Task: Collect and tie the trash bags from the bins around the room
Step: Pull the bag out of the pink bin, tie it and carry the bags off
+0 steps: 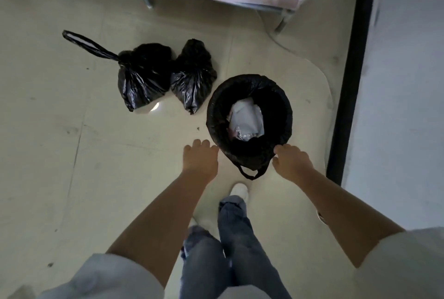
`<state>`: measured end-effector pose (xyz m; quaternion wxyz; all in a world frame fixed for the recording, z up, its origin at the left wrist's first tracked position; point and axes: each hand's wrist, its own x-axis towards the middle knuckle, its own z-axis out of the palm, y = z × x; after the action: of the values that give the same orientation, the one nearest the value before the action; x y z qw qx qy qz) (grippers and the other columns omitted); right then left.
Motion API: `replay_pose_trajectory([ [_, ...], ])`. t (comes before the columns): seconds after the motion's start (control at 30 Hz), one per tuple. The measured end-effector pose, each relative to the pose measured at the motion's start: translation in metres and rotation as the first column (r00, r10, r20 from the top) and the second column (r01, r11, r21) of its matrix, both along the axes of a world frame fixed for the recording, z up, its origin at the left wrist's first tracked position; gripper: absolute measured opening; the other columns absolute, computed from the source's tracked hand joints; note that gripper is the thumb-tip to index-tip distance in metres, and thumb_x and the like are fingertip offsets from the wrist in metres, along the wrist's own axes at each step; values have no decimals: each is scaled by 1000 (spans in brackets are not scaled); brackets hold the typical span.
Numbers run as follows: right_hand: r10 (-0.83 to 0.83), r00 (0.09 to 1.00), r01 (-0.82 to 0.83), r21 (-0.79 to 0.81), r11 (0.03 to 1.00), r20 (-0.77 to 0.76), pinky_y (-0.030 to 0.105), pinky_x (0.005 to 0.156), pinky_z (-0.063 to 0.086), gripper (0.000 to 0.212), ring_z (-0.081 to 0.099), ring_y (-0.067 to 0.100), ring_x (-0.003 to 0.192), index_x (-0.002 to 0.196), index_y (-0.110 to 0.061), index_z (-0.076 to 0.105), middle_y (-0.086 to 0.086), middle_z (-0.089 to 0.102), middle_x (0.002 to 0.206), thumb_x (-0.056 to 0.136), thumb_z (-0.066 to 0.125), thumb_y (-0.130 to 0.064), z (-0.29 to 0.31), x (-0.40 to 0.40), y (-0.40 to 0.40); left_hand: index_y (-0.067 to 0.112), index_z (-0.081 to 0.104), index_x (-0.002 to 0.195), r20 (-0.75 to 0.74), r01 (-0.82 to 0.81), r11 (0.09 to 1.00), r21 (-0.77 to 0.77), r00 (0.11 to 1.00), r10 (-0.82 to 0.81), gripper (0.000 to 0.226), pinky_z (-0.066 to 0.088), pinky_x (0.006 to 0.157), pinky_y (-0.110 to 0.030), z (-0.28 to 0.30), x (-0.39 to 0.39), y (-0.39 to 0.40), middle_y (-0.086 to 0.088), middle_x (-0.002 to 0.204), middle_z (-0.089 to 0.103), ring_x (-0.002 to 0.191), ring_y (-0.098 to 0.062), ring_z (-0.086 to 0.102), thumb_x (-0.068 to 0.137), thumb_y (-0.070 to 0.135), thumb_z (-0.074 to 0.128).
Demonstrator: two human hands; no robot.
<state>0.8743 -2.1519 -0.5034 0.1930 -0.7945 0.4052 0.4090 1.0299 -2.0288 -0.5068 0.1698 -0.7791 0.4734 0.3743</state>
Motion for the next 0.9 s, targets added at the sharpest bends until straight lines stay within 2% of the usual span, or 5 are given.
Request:
replay_pose_trajectory([
  [0.3, 129, 984, -110, -154, 982, 121, 38, 93, 41, 36, 48, 28, 117, 126, -9, 46, 10, 53, 124, 96, 38, -27, -55, -53, 50, 14, 43, 133, 29, 5, 999, -50, 1000, -4, 38, 35, 101, -35, -37, -66, 49, -5, 141, 41, 131, -26, 35, 96, 20, 36],
  [0.57, 413, 804, -276, -348, 896, 428, 55, 86, 48, 48, 68, 35, 87, 98, -4, 70, 16, 71, 91, 61, 81, -32, -175, -60, 31, 24, 31, 143, 100, 36, 947, -320, 995, -4, 46, 24, 112, -37, -141, -80, 36, 0, 154, 27, 142, -25, 21, 98, 34, 32],
  [0.63, 430, 737, -297, -322, 899, 521, 47, 85, 48, 42, 67, 35, 88, 101, -3, 70, 18, 70, 92, 69, 74, -29, -195, -65, 18, 23, 43, 138, 91, 99, 895, -435, 994, -66, 46, 27, 111, -38, -171, -80, 30, 0, 148, 39, 138, -24, 31, 95, 38, 36],
  [0.77, 140, 699, -168, -29, 985, 701, 13, 79, 39, 29, 60, 14, 90, 101, -1, 71, 10, 67, 94, 77, 72, -17, -203, -58, -9, 16, 75, 89, 244, 328, 607, -724, 945, -220, 45, 49, 79, -34, -213, -66, 18, -3, 80, 72, 80, -25, 65, 74, 44, 43],
  [0.9, 143, 694, -188, -14, 982, 705, 8, 72, 40, 20, 53, 2, 71, 94, -2, 72, -8, 58, 75, 84, 63, -16, -206, -50, -25, 13, 76, 88, 57, 193, 576, -794, 968, -246, 33, 45, 72, -21, -224, -51, 0, -1, 80, 69, 76, -24, 61, 78, 38, 58],
])
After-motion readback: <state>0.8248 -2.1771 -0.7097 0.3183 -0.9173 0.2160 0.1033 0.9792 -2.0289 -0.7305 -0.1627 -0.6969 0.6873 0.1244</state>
